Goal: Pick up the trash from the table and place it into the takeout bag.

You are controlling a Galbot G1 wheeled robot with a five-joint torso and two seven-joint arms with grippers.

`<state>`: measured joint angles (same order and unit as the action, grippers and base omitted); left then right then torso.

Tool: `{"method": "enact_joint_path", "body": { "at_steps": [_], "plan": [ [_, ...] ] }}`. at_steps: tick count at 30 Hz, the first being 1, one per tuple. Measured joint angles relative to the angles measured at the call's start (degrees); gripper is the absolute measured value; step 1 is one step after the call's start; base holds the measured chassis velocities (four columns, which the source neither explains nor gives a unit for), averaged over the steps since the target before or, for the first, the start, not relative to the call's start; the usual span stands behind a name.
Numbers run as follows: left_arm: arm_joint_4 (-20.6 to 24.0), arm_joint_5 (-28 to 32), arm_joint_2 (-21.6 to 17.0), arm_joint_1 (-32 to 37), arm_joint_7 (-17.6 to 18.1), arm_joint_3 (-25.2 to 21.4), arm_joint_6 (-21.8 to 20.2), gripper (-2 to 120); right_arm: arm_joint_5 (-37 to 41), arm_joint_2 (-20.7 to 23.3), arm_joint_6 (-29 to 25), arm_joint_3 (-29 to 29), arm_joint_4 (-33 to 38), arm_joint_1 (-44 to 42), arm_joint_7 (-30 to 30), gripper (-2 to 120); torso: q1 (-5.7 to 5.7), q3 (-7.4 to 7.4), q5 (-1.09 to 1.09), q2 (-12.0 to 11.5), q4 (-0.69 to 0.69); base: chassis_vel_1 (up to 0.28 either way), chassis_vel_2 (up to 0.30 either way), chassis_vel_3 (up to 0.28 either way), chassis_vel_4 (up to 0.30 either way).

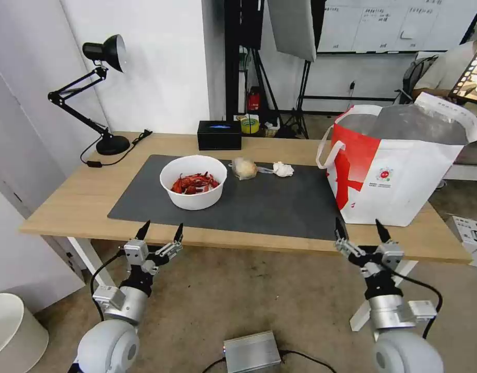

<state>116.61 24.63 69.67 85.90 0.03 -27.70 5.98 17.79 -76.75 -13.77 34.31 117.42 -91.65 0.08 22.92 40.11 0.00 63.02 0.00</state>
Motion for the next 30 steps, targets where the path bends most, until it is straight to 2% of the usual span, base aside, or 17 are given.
{"method": "enact_joint_path", "body": {
  "at_steps": [13, 22, 30],
  "plan": [
    [-0.4, -0.1, -0.1, 0.1, 0.0, -0.4, 0.2, 100, -2.5, -2.2, -1.9, -2.2, 1.3, -2.8, 0.3, 100, 0.00, 0.00, 0.00, 0.0, 0.00, 0.000, 0.000, 0.000, 0.000],
    [-0.4, 0.0, 0.0, 0.3, -0.2, -0.6, 0.3, 100, -5.7, -2.8, 2.6, -3.7, 7.1, -5.6, -1.7, 100, 0.00, 0.00, 0.00, 0.0, 0.00, 0.000, 0.000, 0.000, 0.000],
    [-0.5, 0.0, -0.1, 0.3, -0.4, -0.7, 0.4, 100, -6.5, -2.4, 4.4, -3.5, 8.3, -6.2, -1.9, 100, 0.00, 0.00, 0.00, 0.0, 0.00, 0.000, 0.000, 0.000, 0.000]
  ]
}}
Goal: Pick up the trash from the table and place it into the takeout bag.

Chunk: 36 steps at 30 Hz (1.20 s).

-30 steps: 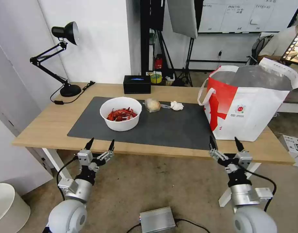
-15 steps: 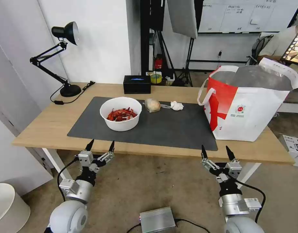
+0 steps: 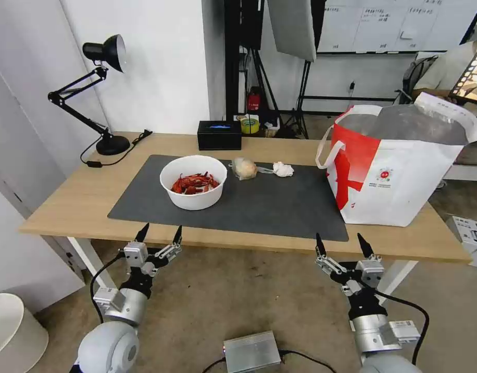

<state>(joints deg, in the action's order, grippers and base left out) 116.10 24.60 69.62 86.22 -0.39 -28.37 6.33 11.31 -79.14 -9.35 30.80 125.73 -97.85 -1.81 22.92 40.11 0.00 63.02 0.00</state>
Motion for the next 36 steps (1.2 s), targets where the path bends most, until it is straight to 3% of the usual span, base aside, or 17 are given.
{"method": "enact_joint_path", "body": {
  "at_steps": [16, 25, 36],
  "plan": [
    [0.2, 0.1, 0.0, 0.1, -0.4, -0.3, 0.0, 100, 0.8, 1.1, 1.2, -0.7, -0.4, 1.6, 0.3, 100, 0.00, 0.00, 0.00, 0.0, 0.00, 0.000, 0.000, 0.000, 0.000],
    [0.4, -0.3, 0.5, 0.7, -0.8, -0.2, 0.1, 100, 6.4, 5.4, 6.2, -1.6, -0.7, 7.9, -1.9, 100, 0.00, 0.00, 0.00, 0.0, 0.01, 0.000, 0.000, 0.000, 0.000],
    [0.2, -2.3, 3.1, 1.0, -1.2, 1.4, 0.2, 100, 9.4, 6.8, 9.7, -2.7, -4.6, 14.0, -3.3, 100, 0.00, 0.01, 0.01, 0.0, 0.01, 0.000, 0.000, 0.000, 0.000]
  ]
}}
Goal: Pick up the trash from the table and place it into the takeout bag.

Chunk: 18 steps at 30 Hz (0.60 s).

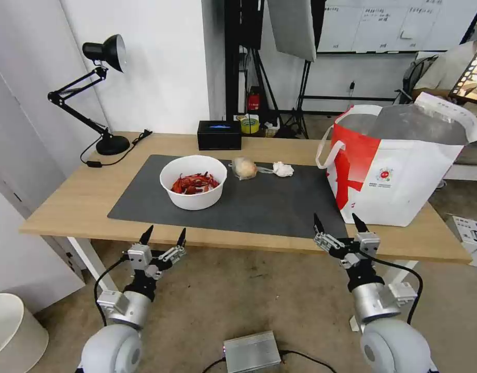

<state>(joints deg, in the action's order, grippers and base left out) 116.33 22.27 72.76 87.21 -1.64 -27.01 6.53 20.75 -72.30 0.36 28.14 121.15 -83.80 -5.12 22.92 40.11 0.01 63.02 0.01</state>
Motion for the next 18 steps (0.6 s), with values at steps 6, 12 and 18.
{"method": "enact_joint_path", "body": {
  "at_steps": [6, 12, 18],
  "plan": [
    [0.1, -0.1, -0.7, 0.0, -0.3, 0.7, 0.1, 100, 3.3, 1.0, 2.6, -1.0, -3.5, 6.6, -1.4, 100, 0.00, 0.00, -0.01, 0.0, -0.01, 0.000, 0.000, 0.000, 0.000],
    [0.9, -0.1, -0.5, 0.5, -0.4, -0.4, 0.4, 100, 6.8, 2.8, 4.6, -3.2, -7.7, 13.0, -2.6, 100, 0.00, 0.00, 0.00, 0.0, 0.00, 0.000, 0.000, 0.000, 0.000],
    [2.0, 0.1, -0.7, 0.8, -0.4, -1.1, 0.5, 100, 10.3, 3.6, 6.6, -7.6, -12.3, 21.2, -4.4, 100, 0.00, 0.00, -0.01, 0.0, 0.00, 0.000, 0.000, 0.000, 0.000]
  ]
}}
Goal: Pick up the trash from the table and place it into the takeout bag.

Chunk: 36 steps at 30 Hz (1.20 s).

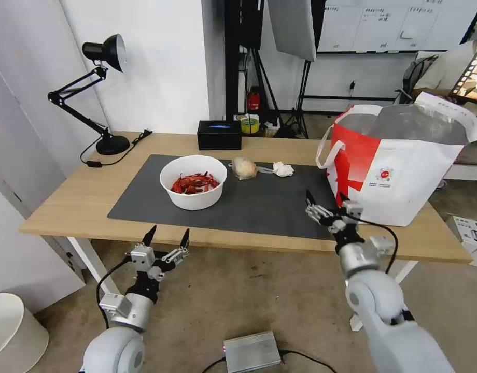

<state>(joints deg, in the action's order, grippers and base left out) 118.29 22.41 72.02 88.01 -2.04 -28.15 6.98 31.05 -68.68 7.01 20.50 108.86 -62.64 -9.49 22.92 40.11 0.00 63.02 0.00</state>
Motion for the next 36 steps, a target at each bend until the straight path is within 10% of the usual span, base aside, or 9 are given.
{"method": "enact_joint_path", "body": {
  "at_steps": [36],
  "plan": [
    [0.2, 0.4, -0.1, 1.0, 0.0, -2.2, 0.0, 100, 13.7, -5.2, 22.4, -17.5, -34.9, 41.2, -19.7, 100, 0.00, -0.01, 0.00, 0.0, 0.00, 0.000, 0.000, 0.000, 0.000]
  ]
}}
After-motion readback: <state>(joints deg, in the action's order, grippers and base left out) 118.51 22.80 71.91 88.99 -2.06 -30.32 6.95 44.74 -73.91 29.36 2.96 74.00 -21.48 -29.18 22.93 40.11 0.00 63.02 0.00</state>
